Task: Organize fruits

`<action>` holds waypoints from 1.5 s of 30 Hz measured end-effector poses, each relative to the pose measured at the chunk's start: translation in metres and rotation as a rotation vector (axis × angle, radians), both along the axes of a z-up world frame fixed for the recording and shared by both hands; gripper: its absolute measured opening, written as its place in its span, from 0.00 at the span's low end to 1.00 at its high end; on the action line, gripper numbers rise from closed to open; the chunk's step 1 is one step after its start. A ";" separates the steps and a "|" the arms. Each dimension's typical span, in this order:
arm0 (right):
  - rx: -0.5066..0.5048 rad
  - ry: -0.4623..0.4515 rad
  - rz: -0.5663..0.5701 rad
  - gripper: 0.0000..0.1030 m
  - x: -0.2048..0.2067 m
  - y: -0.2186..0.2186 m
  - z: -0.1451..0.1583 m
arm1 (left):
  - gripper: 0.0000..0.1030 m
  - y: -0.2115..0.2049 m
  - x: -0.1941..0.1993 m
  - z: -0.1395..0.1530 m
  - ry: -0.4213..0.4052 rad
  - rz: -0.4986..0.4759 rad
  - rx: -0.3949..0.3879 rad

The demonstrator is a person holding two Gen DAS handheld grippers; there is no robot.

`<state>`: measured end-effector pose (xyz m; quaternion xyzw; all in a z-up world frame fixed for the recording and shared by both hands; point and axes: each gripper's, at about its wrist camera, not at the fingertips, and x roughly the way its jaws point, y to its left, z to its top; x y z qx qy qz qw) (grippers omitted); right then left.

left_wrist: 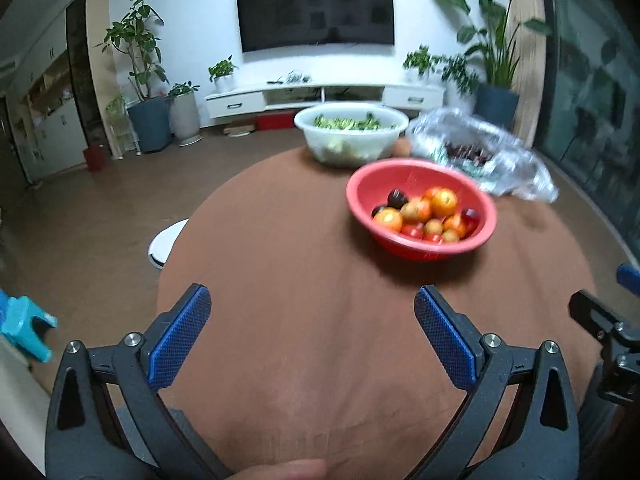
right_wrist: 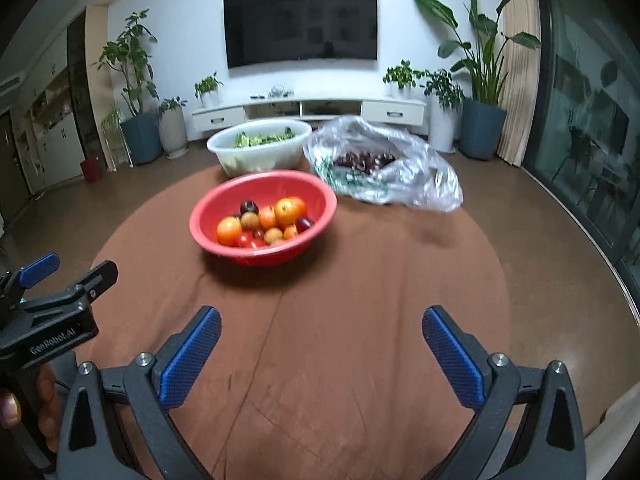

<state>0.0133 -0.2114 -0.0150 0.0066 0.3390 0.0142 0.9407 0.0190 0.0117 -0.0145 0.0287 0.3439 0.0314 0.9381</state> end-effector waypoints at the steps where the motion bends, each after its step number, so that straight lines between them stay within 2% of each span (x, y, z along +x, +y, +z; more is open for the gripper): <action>1: 0.000 0.003 0.000 1.00 -0.001 0.000 -0.002 | 1.00 -0.001 0.001 -0.003 0.008 -0.002 0.000; 17: -0.009 0.028 -0.004 1.00 0.004 0.002 -0.011 | 1.00 0.002 0.019 -0.030 0.118 0.005 -0.034; 45: -0.003 0.032 -0.016 1.00 0.003 0.002 -0.013 | 1.00 -0.002 0.012 -0.033 0.125 -0.024 -0.039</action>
